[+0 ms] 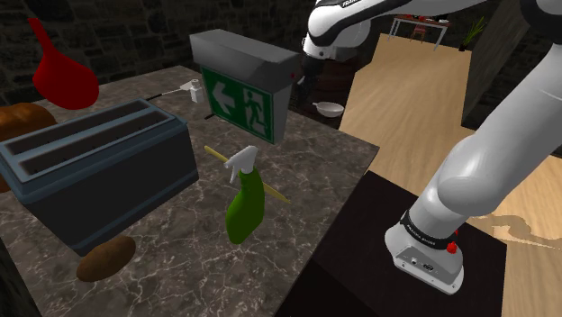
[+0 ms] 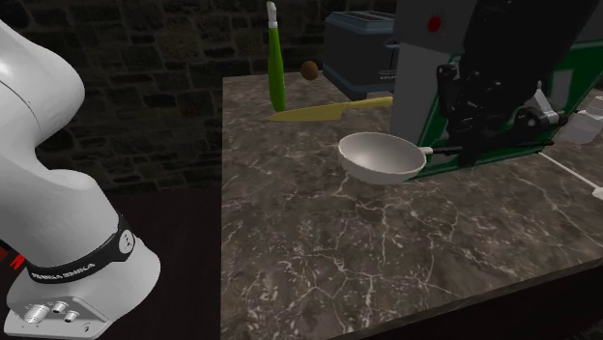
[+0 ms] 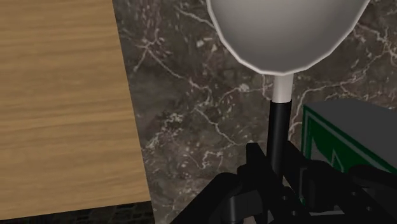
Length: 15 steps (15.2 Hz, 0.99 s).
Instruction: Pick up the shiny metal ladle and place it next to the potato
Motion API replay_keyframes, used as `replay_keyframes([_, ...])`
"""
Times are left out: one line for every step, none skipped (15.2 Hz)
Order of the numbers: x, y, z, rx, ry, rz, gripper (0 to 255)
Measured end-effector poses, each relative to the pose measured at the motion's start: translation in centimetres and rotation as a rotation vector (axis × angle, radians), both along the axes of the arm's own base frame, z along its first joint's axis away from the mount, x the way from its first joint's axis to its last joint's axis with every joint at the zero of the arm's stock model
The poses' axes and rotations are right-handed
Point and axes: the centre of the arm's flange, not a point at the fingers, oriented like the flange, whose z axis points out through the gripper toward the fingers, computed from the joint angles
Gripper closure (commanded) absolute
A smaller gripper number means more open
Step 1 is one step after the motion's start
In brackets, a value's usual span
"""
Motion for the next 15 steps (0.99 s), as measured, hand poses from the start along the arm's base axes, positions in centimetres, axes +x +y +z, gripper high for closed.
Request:
replay_keyframes([0.0,0.0,0.5,0.000,0.000,0.000,255])
replay_keyframes([0.0,0.0,1.0,0.000,0.000,0.000,255])
replay_keyframes([-0.1,0.1,1.5,0.000,0.000,0.000,255])
replay_keyframes([-0.1,0.1,2.2,0.000,0.000,0.000,255])
replay_keyframes([-0.2,0.6,2.5,0.000,-0.001,0.000,255])
replay_keyframes([-0.6,1.5,2.6,0.000,-0.003,-0.001,255])
replay_keyframes([-1.1,2.7,2.6,0.000,-0.005,-0.001,255])
replay_keyframes([-1.6,3.9,2.7,0.000,-0.002,0.001,255])
replay_keyframes([-2.2,4.9,2.9,0.001,-0.001,0.001,255])
replay_keyframes([-2.6,6.2,2.9,0.000,-0.001,0.002,255])
replay_keyframes([-2.8,7.2,2.8,0.000,-0.001,0.002,255])
replay_keyframes([-3.5,8.4,2.6,0.001,-0.001,0.002,255])
replay_keyframes([-4.3,9.6,2.9,0.000,-0.001,0.003,255])
replay_keyframes([-5.2,10.7,2.8,0.000,-0.001,0.002,255])
replay_keyframes([-5.6,12.0,2.7,0.000,-0.001,0.002,255])
